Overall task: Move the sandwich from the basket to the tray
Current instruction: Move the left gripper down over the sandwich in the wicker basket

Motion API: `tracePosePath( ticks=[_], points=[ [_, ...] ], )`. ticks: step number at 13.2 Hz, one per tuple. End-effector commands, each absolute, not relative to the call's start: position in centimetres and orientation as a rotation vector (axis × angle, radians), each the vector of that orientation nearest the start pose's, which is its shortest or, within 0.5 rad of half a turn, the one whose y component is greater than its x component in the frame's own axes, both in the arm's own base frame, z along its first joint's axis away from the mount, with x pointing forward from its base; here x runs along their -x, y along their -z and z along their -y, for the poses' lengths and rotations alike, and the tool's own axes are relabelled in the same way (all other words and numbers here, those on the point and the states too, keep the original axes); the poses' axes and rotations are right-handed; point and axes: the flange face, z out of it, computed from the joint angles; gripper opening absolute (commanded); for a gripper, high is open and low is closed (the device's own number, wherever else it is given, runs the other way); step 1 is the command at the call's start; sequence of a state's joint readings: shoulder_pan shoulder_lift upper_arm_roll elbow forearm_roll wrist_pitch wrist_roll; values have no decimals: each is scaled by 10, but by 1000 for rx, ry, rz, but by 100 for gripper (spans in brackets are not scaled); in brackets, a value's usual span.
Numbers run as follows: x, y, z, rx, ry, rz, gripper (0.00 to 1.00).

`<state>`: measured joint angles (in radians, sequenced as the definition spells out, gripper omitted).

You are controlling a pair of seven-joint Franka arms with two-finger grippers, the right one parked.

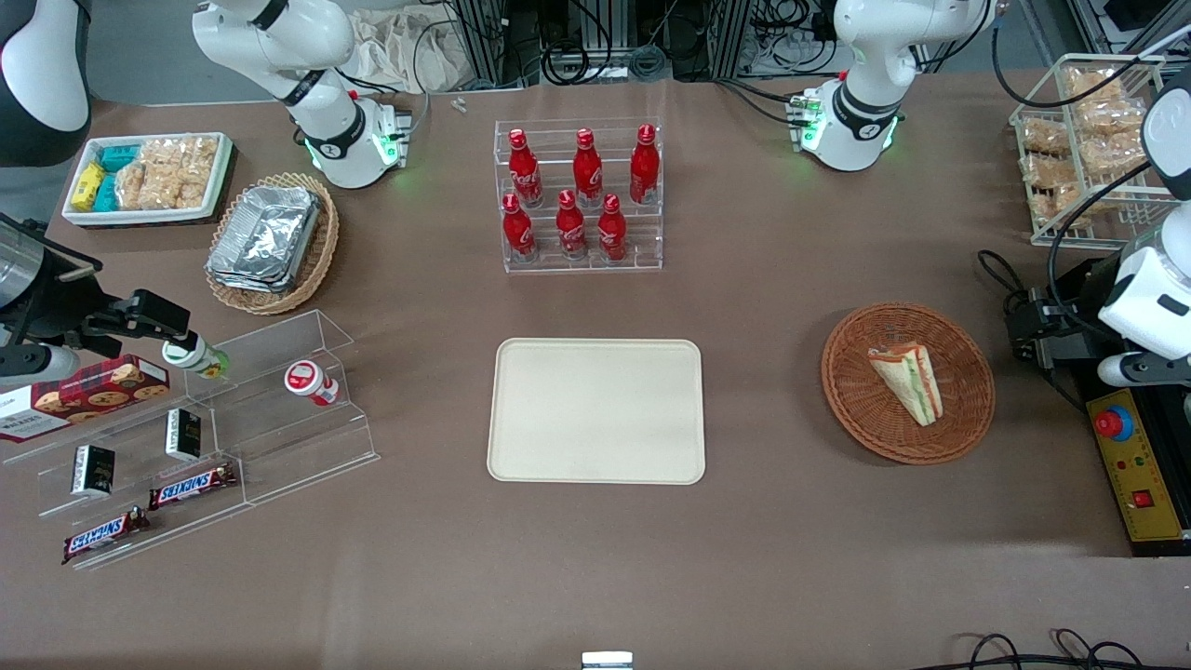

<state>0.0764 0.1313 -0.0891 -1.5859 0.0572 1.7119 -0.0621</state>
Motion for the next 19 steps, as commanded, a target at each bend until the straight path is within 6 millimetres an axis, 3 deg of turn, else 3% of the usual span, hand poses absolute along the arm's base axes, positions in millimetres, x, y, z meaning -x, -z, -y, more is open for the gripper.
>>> tracePosePath(
  ticks=[1,5,6,8,10,11,19],
  points=[
    [-606,-559,2,3091,-20,56,99],
    [-606,-554,4,3091,-31,58,99],
    [-604,-550,5,3089,-49,104,99],
    [-604,-536,10,3065,-62,375,98],
    [-597,-505,25,3020,-60,609,98],
    [-592,-494,25,3017,-34,638,98],
    [-565,-407,20,3019,-42,637,99]
  ],
)
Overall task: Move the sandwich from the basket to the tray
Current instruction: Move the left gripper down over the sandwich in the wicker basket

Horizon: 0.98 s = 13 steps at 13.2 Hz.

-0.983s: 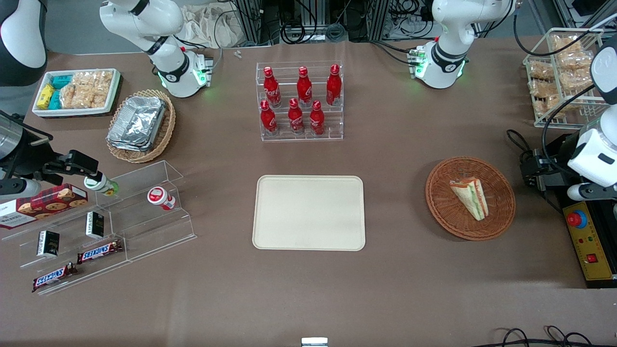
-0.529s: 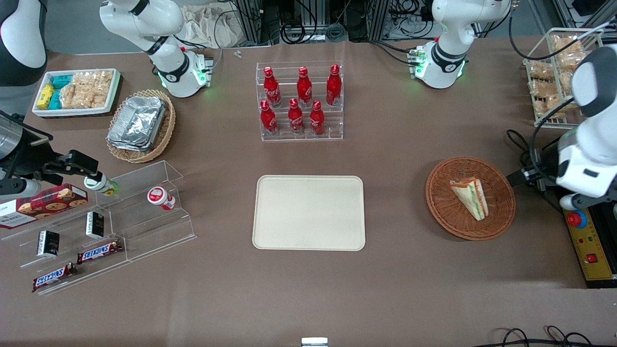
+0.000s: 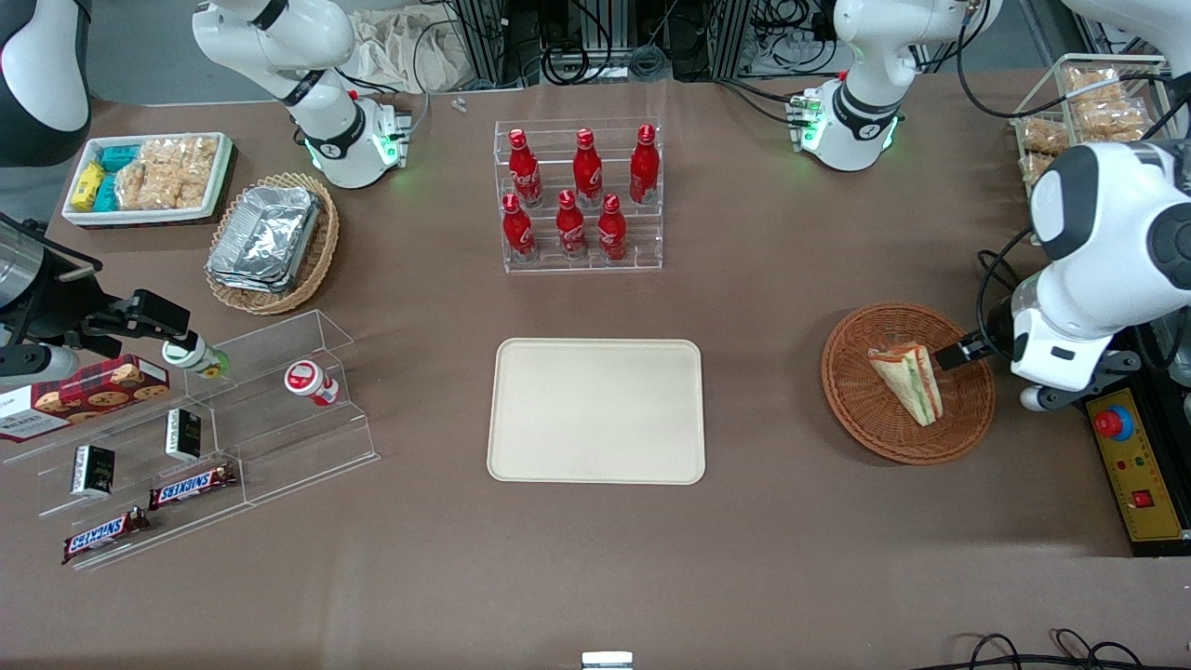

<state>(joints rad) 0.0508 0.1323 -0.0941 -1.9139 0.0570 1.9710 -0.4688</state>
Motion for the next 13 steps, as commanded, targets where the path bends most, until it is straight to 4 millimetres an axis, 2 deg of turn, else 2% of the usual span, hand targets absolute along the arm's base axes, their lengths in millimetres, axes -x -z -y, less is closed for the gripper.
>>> tracePosePath(
  ticks=[1,5,7,8,9,13],
  points=[
    [-560,-392,21,3025,-20,642,99],
    [-547,-347,20,3043,51,647,99],
    [-558,-306,22,3061,74,645,99],
    [-563,-278,24,3071,74,643,99],
    [-563,-267,25,3075,78,639,99],
    [-562,-256,22,3071,42,640,99]
  ],
)
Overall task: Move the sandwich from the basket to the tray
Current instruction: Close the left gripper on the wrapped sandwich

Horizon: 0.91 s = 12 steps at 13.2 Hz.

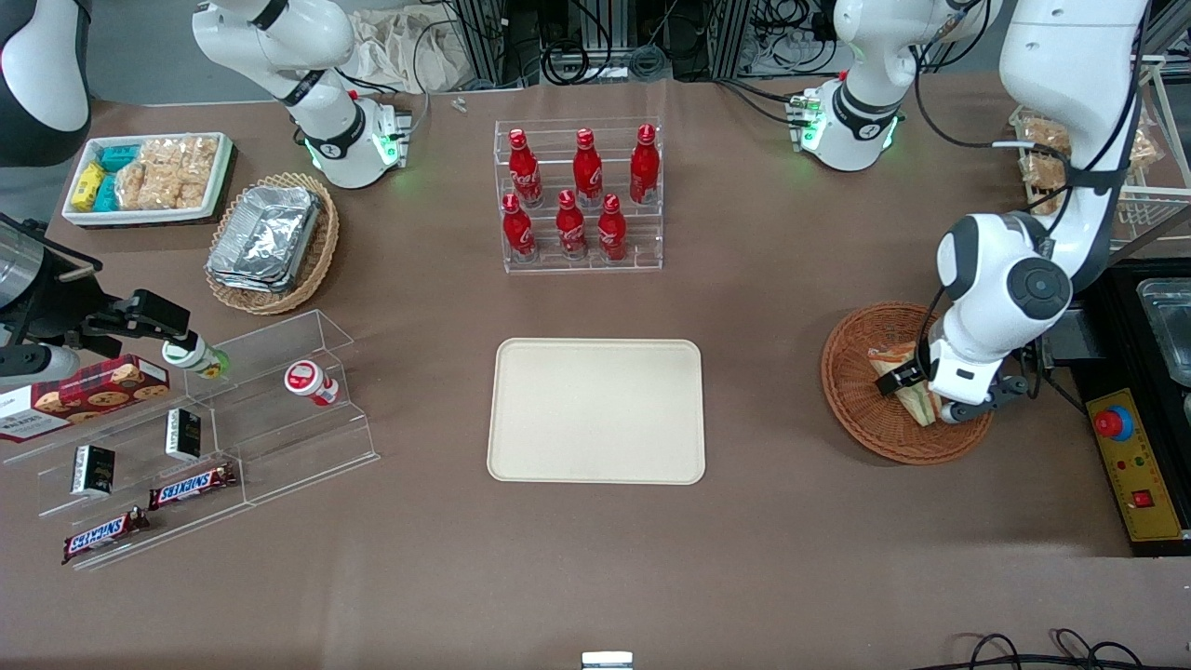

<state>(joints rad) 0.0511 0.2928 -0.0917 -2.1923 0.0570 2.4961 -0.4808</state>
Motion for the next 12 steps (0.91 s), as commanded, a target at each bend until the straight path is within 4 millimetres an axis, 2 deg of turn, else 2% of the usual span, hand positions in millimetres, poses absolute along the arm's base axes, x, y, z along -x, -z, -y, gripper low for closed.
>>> tracePosePath(
  ticks=[1,2,3,4,5,10,12],
  points=[
    [-561,-253,22,3070,38,638,99],
    [-561,-251,21,3070,35,643,98],
    [-561,-251,21,3070,33,640,69],
    [-561,-252,21,3070,35,640,20],
    [-561,-252,21,3071,33,631,0],
    [-563,-255,20,3072,36,617,0],
    [-569,-275,20,3074,58,596,0]
  ],
)
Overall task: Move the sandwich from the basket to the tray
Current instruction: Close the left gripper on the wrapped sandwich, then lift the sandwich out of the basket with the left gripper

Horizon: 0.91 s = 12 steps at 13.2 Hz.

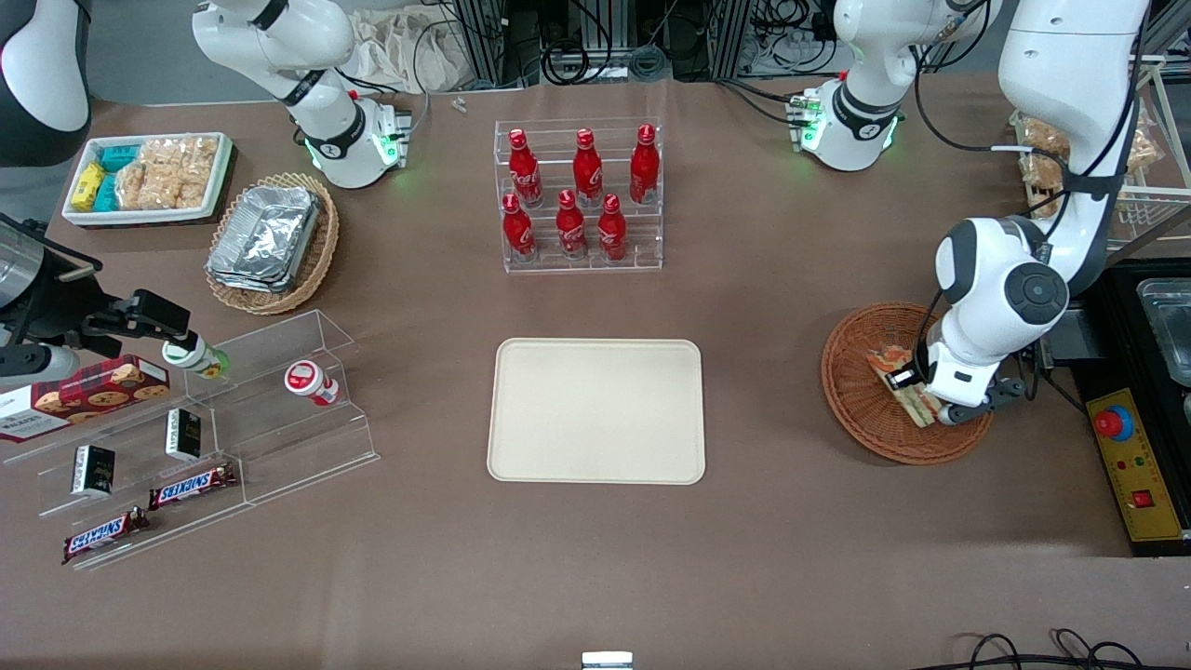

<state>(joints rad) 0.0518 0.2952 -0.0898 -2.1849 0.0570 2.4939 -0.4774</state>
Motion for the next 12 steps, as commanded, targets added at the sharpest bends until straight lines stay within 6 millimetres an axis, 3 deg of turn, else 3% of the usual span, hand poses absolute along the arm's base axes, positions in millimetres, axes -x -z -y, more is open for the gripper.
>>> tracePosePath(
  ticks=[1,5,8,10,12],
  points=[
    [-577,-290,19,3068,13,572,0],
    [-617,-390,15,3069,-132,360,0],
    [-631,-472,25,3085,-171,146,0],
    [-631,-502,67,3105,-164,-108,0],
    [-628,-501,111,3123,-156,-270,0]
  ],
)
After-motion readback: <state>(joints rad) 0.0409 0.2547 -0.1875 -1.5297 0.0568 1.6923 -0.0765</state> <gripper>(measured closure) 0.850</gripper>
